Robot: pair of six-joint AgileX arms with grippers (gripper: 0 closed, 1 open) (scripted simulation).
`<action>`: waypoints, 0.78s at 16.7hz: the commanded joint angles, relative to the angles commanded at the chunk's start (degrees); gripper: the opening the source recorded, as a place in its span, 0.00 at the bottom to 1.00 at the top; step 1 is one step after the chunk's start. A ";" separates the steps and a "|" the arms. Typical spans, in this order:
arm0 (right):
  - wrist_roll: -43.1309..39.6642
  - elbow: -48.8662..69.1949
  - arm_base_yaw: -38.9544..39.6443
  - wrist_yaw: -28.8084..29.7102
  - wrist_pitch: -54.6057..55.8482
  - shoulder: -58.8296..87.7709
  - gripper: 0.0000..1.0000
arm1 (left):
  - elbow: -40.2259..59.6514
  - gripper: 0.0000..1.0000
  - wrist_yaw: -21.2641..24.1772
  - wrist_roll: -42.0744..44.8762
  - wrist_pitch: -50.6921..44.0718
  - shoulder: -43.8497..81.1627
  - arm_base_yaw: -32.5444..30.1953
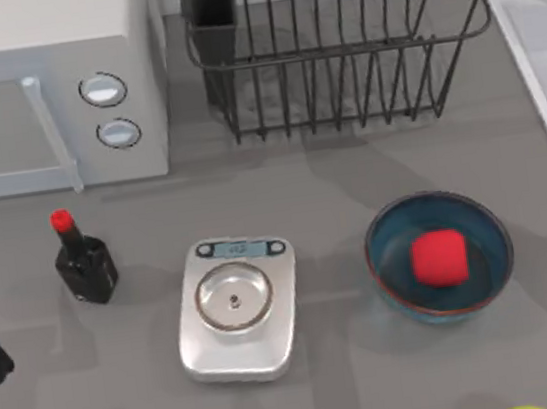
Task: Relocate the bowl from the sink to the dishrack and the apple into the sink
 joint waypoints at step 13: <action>-0.27 -14.83 -7.08 -6.77 35.96 17.72 0.00 | 0.00 1.00 0.00 0.00 0.00 0.00 0.00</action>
